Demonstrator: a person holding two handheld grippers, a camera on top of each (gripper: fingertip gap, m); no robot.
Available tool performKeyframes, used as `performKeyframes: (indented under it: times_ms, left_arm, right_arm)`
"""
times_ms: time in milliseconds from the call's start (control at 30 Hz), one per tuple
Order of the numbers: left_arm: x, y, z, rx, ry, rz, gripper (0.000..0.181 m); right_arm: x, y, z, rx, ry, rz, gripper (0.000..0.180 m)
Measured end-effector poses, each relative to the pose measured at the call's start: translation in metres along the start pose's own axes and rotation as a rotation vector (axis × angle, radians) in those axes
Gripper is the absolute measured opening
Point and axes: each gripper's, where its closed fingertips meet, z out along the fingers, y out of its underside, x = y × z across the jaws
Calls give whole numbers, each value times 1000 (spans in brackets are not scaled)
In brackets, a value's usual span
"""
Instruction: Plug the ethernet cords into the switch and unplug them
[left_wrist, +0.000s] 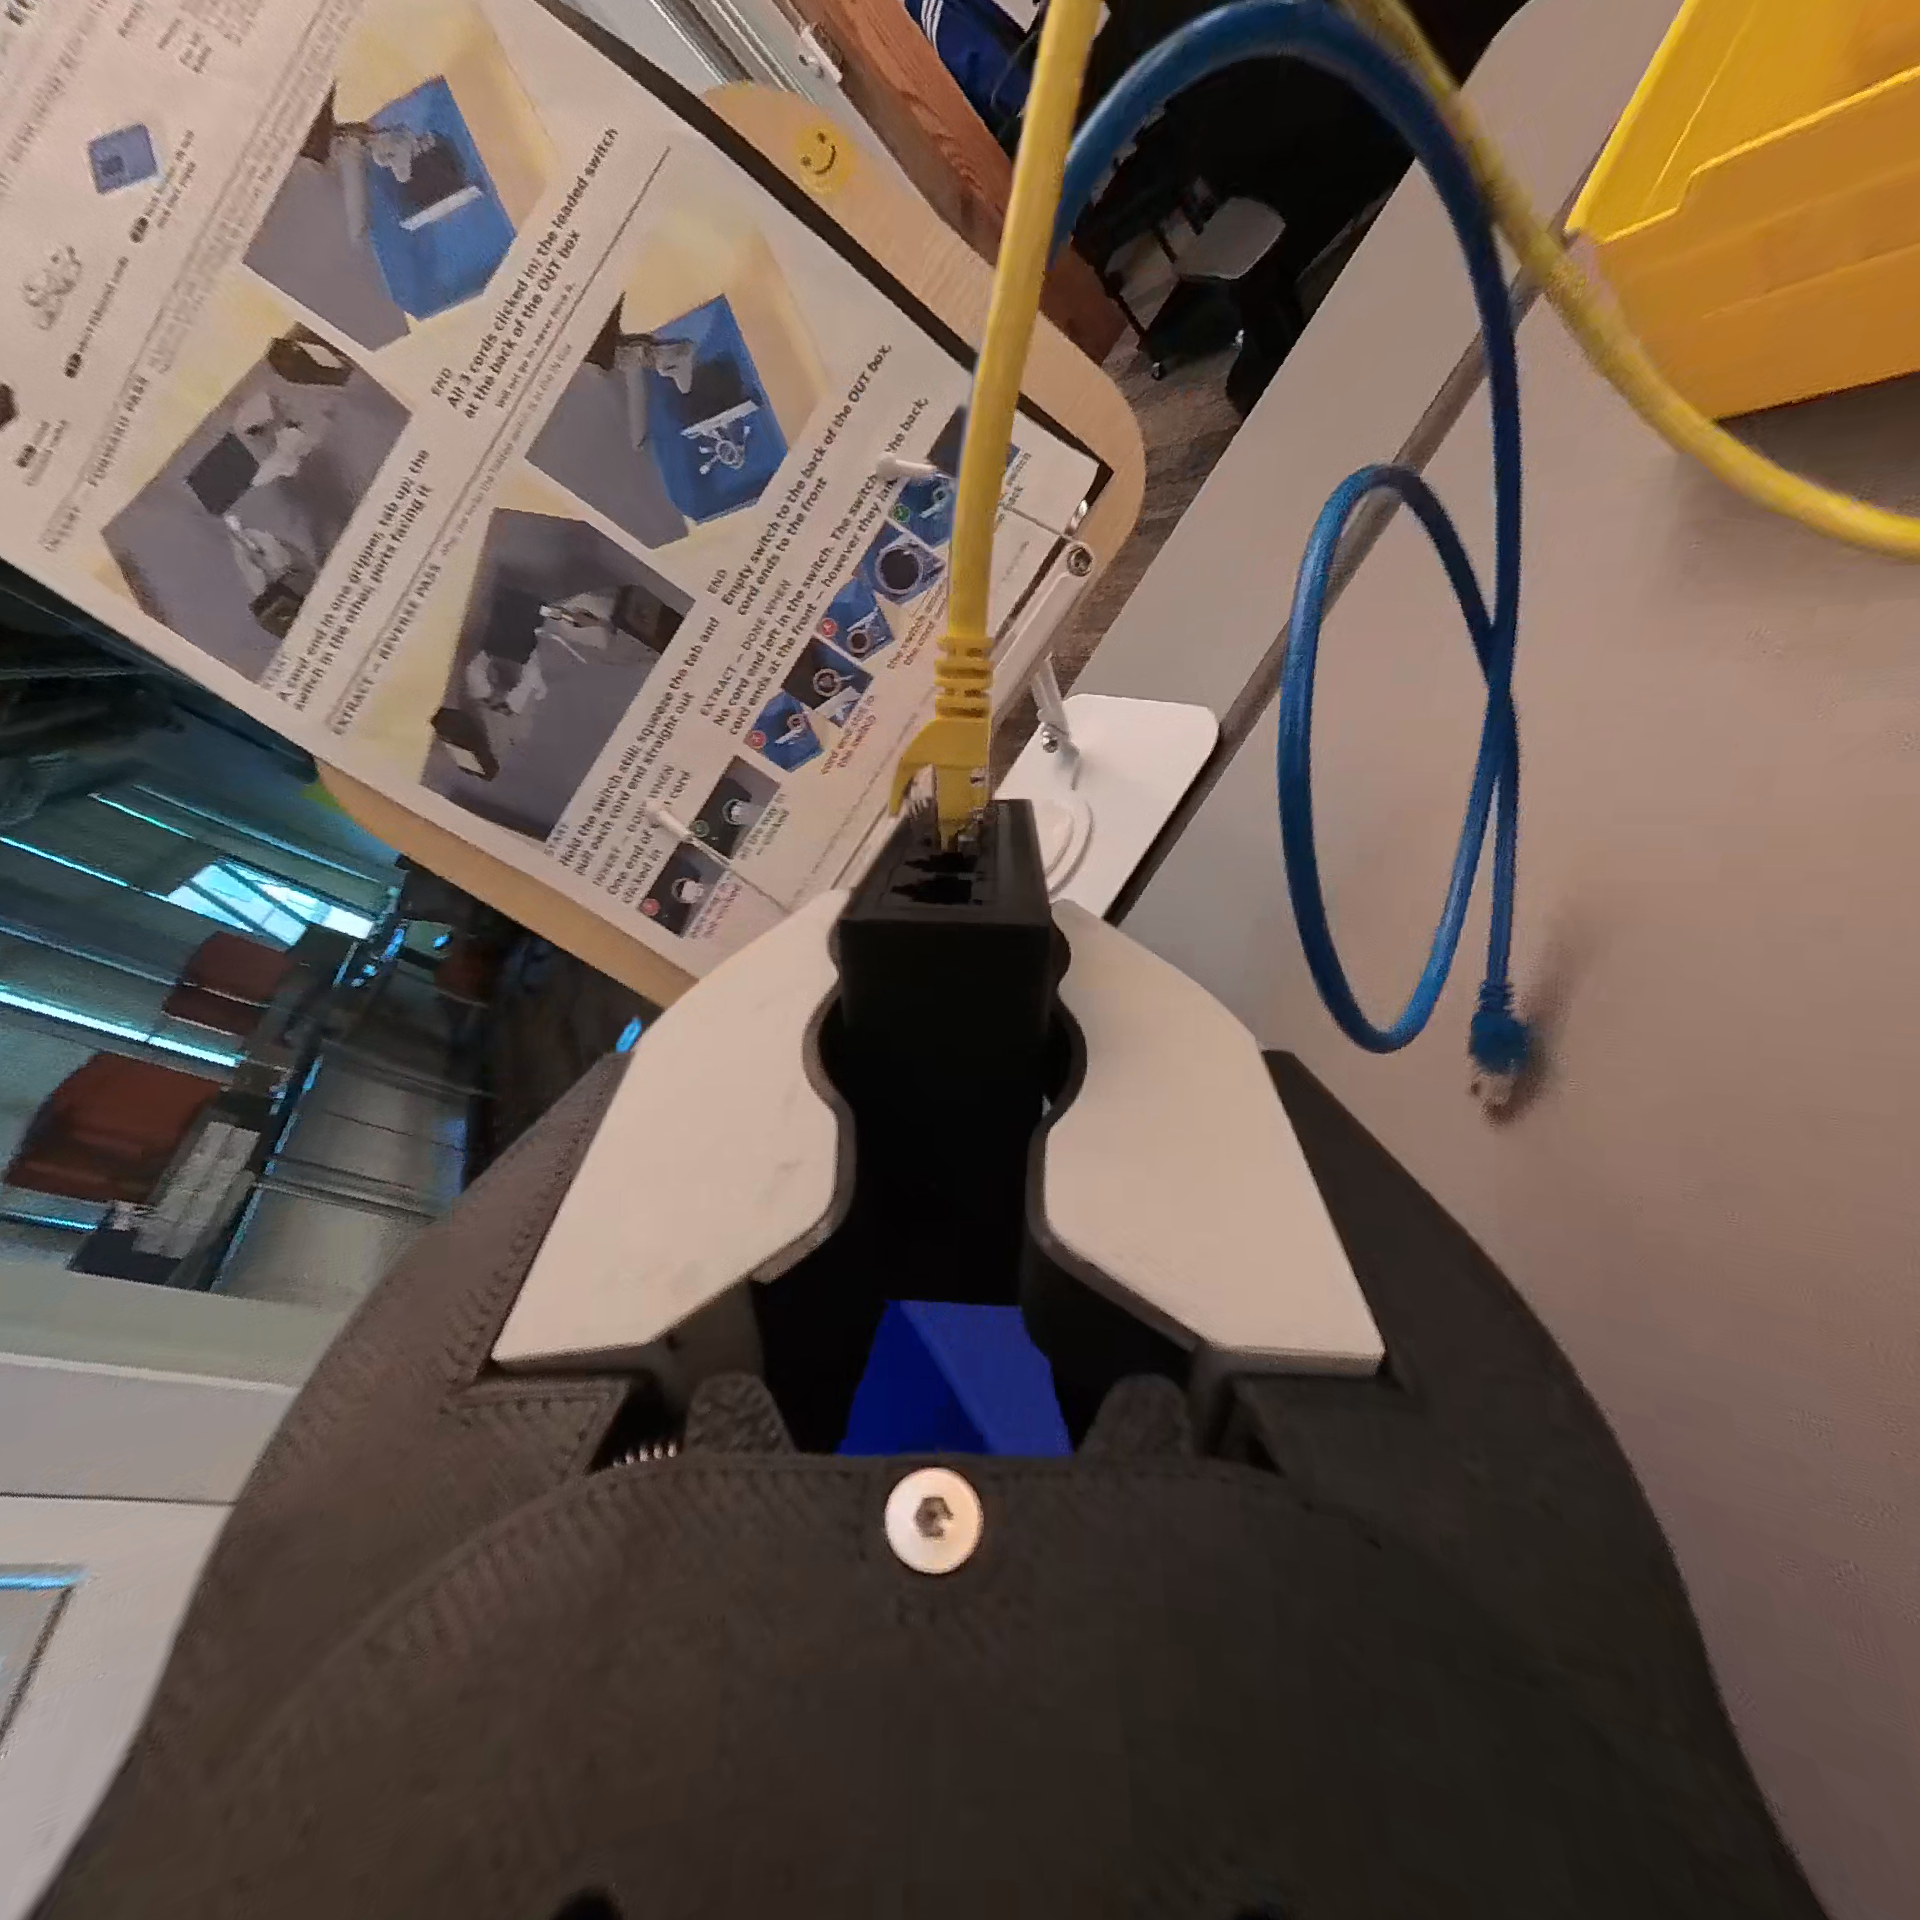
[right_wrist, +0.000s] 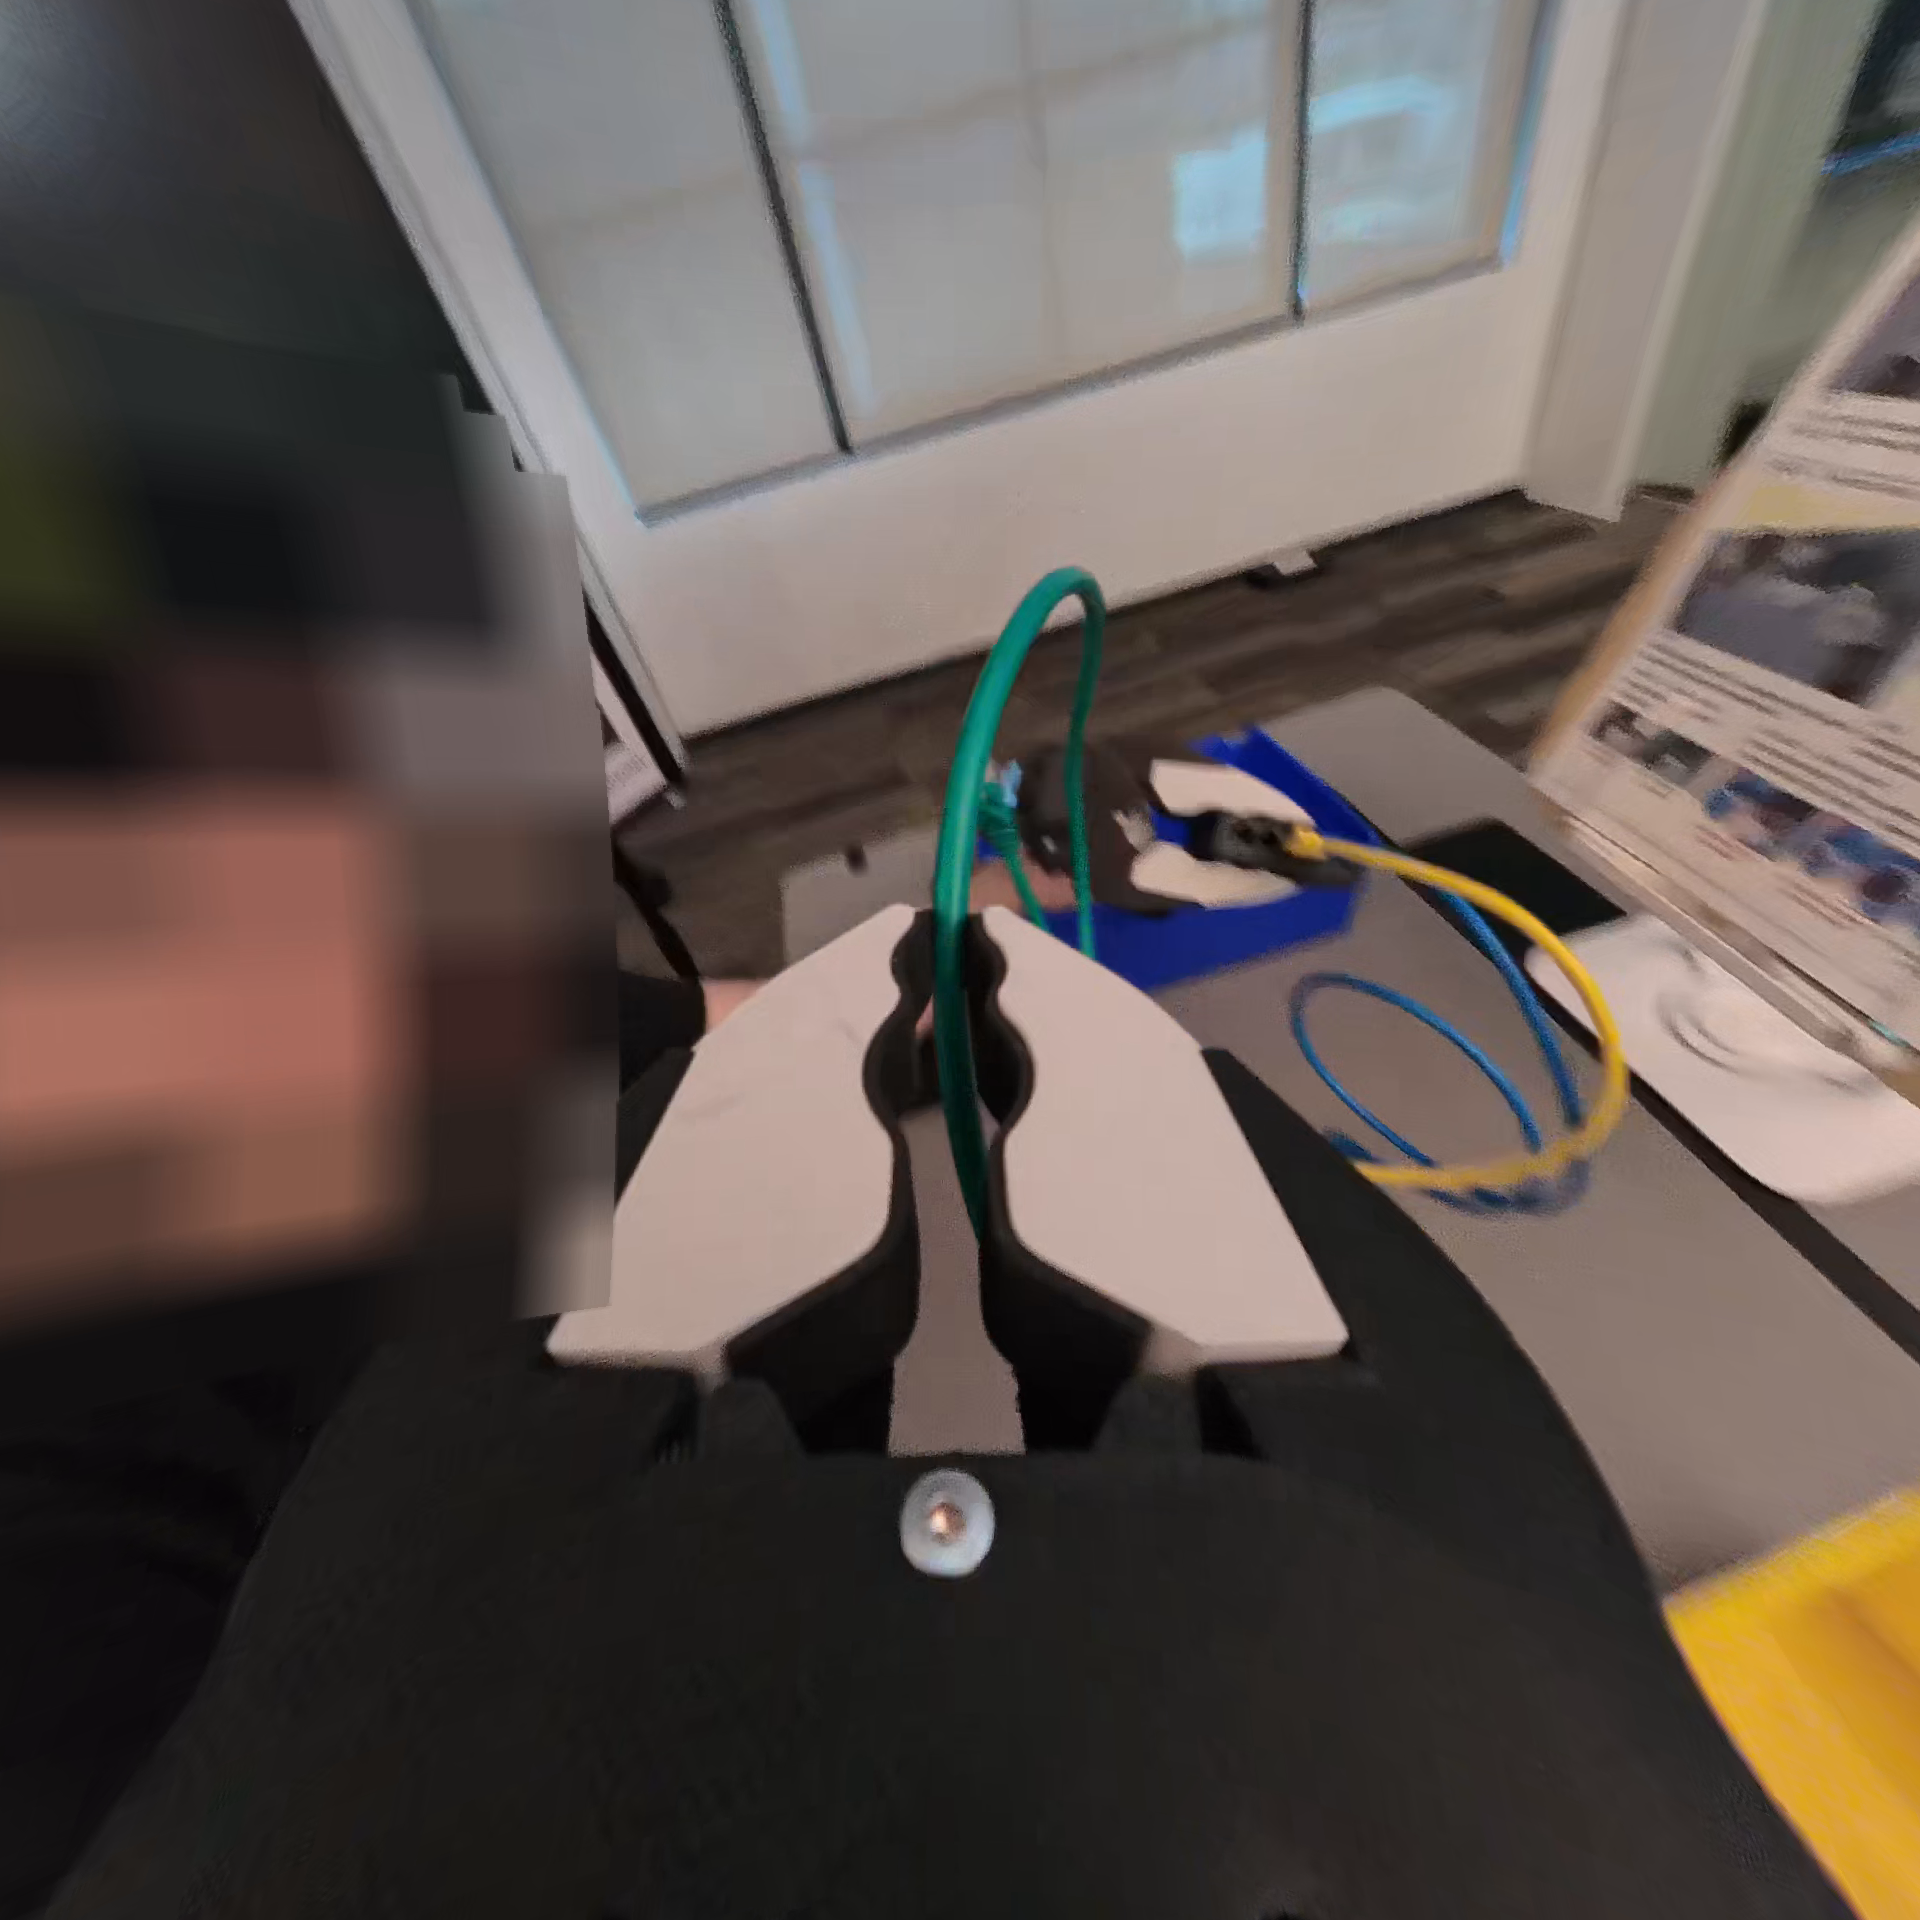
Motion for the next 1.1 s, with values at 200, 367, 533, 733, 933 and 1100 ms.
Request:
performKeyframes:
  times_ms: [200,367,533,733,933,1100]
  left_arm:
    - [11,-18,5,90,22,-127,29]
    - [1,-45,-19,191,10,-160,28]
    - [-25,-55,-51,219,-67,-158,28]
    - [-66,-38,-84,218,-139,-212,28]
    - [-91,-23,-107,217,-189,-244,29]
    - [-106,-14,-123,223,-226,-273,29]
  right_arm:
    - [47,54,-28,-370,243,102,6]
    - [105,95,-39,-500,516,119,7]
    - [158,95,-71,-485,805,66,7]
    - [187,63,-128,-367,1011,28,7]
    - [196,23,-184,-222,1180,-23,7]
    - [197,9,-225,-232,1324,-30,7]
